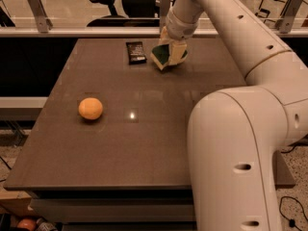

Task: Move sponge near rxbar chocolate

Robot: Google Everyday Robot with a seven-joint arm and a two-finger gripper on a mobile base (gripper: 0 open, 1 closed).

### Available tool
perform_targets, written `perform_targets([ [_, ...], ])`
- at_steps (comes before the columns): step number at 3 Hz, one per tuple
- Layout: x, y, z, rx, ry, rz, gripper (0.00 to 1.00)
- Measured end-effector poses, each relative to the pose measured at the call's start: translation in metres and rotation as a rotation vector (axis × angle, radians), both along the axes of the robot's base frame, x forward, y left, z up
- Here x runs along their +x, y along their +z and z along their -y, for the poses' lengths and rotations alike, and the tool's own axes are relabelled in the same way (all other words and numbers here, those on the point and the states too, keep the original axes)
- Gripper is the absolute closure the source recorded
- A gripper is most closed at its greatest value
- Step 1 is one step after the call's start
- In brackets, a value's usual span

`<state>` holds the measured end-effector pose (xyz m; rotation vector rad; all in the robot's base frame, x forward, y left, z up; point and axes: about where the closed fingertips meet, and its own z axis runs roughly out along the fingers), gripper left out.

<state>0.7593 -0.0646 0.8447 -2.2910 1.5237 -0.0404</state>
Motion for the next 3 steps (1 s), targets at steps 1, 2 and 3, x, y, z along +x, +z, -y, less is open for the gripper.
perform_targets([
  [1,0.0005,-0.0122,0.0002,-0.001,-0.001,-0.029,1.00],
  [2,-0.0006,-0.0203,-0.0027,-0.006,0.009,-0.056,1.00],
  [3,-0.0005,-0.0176,-0.0028,-0.006,0.009,-0.056,0.81],
])
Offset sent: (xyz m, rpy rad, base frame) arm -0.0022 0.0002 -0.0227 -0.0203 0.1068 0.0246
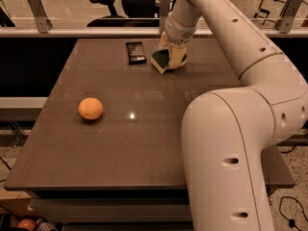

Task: Move sponge near rxbar chocolate

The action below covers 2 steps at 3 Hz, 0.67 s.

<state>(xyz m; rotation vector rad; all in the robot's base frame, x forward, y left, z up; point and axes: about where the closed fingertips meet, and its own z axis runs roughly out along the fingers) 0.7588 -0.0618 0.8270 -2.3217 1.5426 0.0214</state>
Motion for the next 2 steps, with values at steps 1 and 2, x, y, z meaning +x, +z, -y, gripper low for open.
perform_targets([
  [1,0.0017,-0.0009,-0.0015,0.002,0.000,0.002,0.59],
  [2,0.0017,0.0004,-0.0015,0.002,0.000,0.002,0.35],
])
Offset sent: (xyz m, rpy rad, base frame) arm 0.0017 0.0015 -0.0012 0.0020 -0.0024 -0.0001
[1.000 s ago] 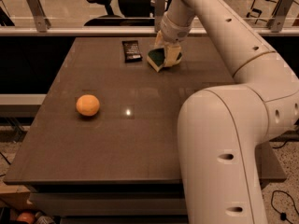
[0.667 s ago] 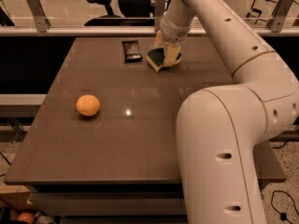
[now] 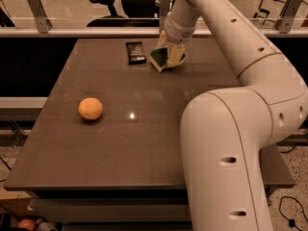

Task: Move sponge near rxbar chocolate

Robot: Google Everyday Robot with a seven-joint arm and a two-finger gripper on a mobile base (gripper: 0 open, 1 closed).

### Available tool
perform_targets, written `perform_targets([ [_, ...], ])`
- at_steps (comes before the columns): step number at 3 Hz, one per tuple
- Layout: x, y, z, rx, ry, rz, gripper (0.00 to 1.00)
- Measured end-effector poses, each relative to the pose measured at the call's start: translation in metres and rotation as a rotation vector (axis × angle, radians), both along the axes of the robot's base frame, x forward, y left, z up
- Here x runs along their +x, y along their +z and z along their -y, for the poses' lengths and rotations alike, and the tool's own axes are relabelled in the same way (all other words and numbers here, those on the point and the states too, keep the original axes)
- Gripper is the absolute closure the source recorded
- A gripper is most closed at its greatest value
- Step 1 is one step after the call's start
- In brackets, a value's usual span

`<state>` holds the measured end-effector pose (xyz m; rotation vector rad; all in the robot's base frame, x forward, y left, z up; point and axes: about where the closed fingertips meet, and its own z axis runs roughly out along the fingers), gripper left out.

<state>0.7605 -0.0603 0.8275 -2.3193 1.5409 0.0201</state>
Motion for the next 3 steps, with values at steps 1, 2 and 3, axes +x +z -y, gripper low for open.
perform_targets([
  [1,0.0024,-0.0027,-0.0021,0.003,0.000,0.003,0.12],
  [2,0.0027,0.0000,-0.0024,0.003,0.000,0.004,0.00],
  [3,0.0027,0.0000,-0.0025,0.003,0.000,0.004,0.00],
])
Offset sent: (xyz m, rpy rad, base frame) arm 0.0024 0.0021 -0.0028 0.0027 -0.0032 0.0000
